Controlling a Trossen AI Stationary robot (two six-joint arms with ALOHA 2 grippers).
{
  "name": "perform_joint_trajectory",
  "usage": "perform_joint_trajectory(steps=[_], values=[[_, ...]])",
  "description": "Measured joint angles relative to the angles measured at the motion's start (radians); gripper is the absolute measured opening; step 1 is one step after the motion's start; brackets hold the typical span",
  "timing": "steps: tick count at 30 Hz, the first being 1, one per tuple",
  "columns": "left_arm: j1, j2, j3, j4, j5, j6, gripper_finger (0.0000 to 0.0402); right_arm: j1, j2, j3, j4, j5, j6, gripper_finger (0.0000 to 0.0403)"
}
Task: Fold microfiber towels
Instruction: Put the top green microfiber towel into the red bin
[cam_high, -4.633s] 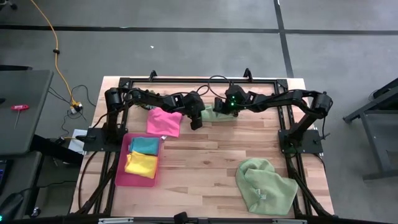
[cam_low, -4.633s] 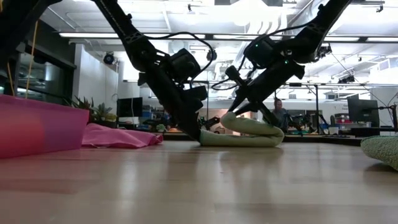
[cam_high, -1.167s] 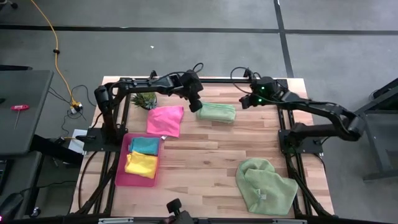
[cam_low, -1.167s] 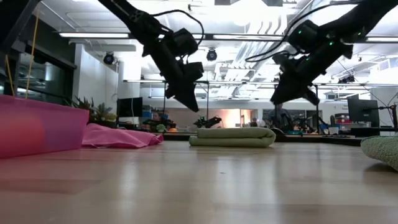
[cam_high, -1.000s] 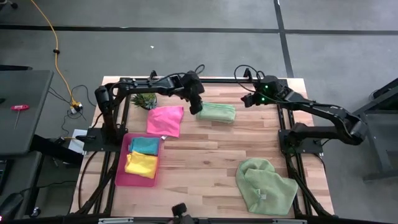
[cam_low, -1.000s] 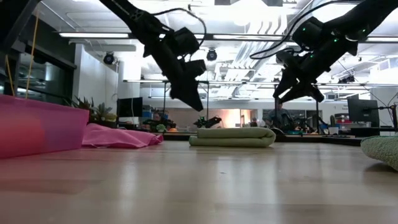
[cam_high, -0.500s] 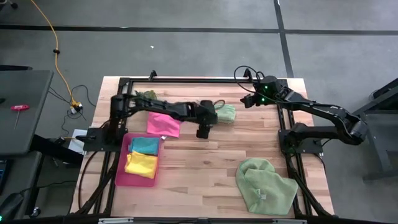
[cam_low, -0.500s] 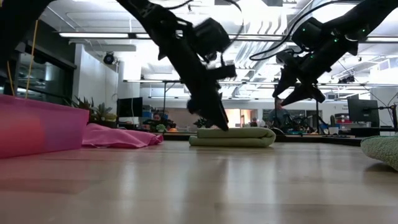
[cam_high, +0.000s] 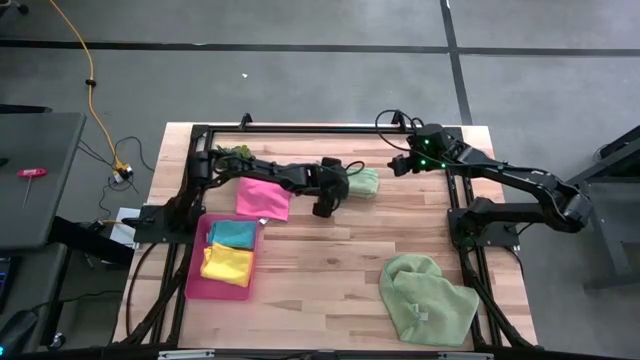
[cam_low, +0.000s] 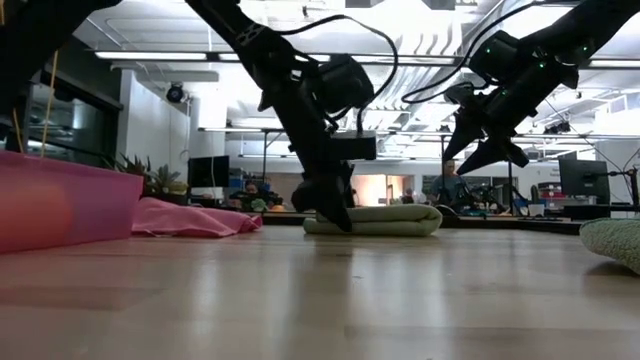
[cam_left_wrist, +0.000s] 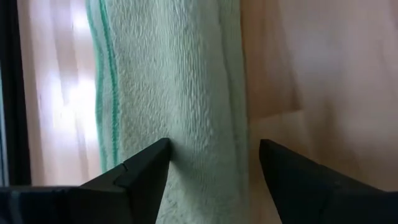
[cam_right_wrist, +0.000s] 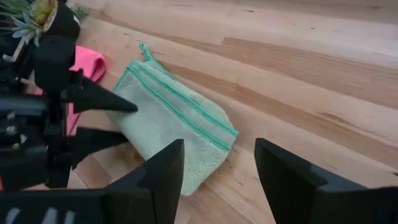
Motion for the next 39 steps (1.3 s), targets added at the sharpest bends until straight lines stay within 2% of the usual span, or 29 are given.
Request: perform_joint_trajectory(steps=[4,17,23,29,35,39], values=[[0.000,-0.001,0.000,-0.027,-0.009,0.025,0.0228,0.020,0.000,0.000,0.000,0.001,0.000,0.0188],[-0.010,0.013,0.008,-0.213,0.005,-0.058,0.0227,0.080,0.000,0.000,-0.007,0.045,0.019,0.0188],[-0.032,-0.013,0.005,-0.319,0.118,-0.192,0.0227,0.092,0.000,0.000,-0.003,0.069,0.019,0.0188],[-0.094,-0.015,0.005,-0.463,0.186,-0.348,0.0227,0.092,0.001,0.000,0.009,0.070,-0.003,0.0188],[-0.225,-0.016,0.004,-0.507,0.173,-0.512,0.0227,0.092,0.001,0.000,0.018,0.069,0.002,0.0188],[-0.328,-0.016,0.004,-0.528,0.144,-0.506,0.0227,0.093,0.001,0.000,0.017,0.062,0.013,0.0188]])
